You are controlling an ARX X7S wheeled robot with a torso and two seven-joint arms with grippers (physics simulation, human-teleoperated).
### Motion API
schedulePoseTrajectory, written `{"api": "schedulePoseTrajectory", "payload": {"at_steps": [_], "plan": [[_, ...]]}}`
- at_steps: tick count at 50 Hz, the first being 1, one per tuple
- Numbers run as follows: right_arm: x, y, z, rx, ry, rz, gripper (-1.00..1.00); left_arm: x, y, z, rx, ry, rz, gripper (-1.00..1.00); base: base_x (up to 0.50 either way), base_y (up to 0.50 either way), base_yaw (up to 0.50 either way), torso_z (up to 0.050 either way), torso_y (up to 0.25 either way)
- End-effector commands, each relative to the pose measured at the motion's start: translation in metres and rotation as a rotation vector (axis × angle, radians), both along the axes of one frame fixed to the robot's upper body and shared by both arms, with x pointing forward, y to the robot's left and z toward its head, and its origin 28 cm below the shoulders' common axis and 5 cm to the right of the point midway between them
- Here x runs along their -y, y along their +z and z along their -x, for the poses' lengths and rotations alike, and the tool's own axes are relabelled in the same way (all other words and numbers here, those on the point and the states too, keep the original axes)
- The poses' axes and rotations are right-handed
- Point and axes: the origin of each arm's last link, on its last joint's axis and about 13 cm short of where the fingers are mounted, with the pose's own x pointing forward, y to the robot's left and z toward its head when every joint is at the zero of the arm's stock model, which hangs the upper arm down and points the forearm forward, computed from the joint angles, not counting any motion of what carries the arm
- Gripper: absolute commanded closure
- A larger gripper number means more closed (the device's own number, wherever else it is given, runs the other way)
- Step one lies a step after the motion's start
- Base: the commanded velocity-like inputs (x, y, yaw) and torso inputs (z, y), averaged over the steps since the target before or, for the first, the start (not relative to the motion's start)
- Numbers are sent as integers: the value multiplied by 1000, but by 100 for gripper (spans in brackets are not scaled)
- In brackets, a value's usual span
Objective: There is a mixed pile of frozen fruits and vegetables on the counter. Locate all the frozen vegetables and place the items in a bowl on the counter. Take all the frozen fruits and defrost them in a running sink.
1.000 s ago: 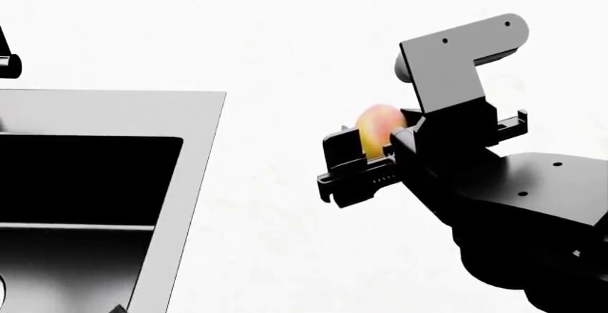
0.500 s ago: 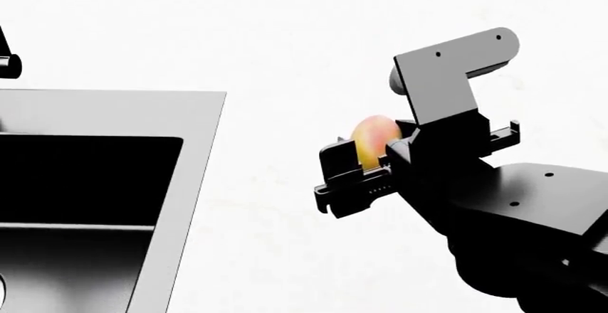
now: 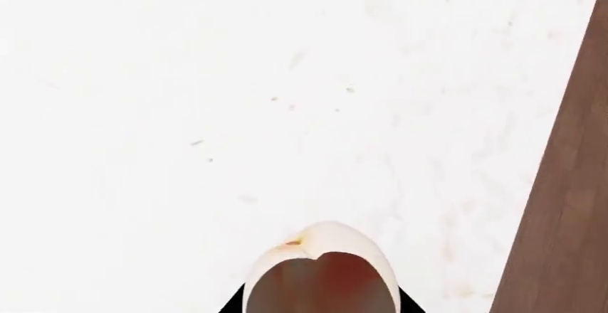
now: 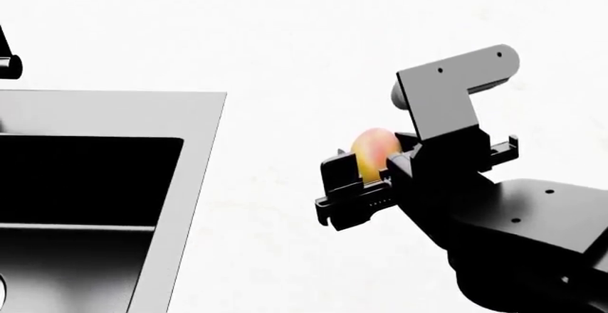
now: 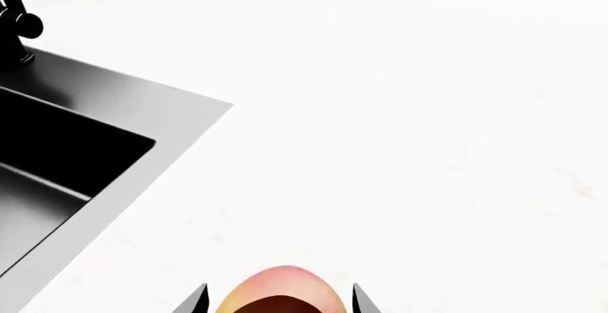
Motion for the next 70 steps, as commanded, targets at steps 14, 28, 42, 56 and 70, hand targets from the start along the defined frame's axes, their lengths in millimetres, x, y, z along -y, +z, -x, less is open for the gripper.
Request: {"api": "schedulePoseTrajectory", "payload": {"at_steps": [14, 28, 42, 56, 70], "plan": [[2, 8, 3, 60, -6, 26, 100, -3, 19, -2, 103, 79, 34, 100, 1, -2, -2, 0, 0], [4, 9, 4, 64, -16, 19, 100, -21, 51, -1, 202, 176, 168, 100, 0, 0, 0, 0, 0], [5, 8, 5, 59, -23, 18, 100, -40, 74, -5, 279, 292, 286, 100, 0, 0, 0, 0, 0], [8, 17, 6, 103, -44, 9, 100, -62, 87, -23, 383, 446, 303, 100, 0, 0, 0, 0, 0], [14, 21, 14, 159, -54, -15, 100, -76, 77, -43, 441, 575, 290, 100, 0, 0, 0, 0, 0]]}}
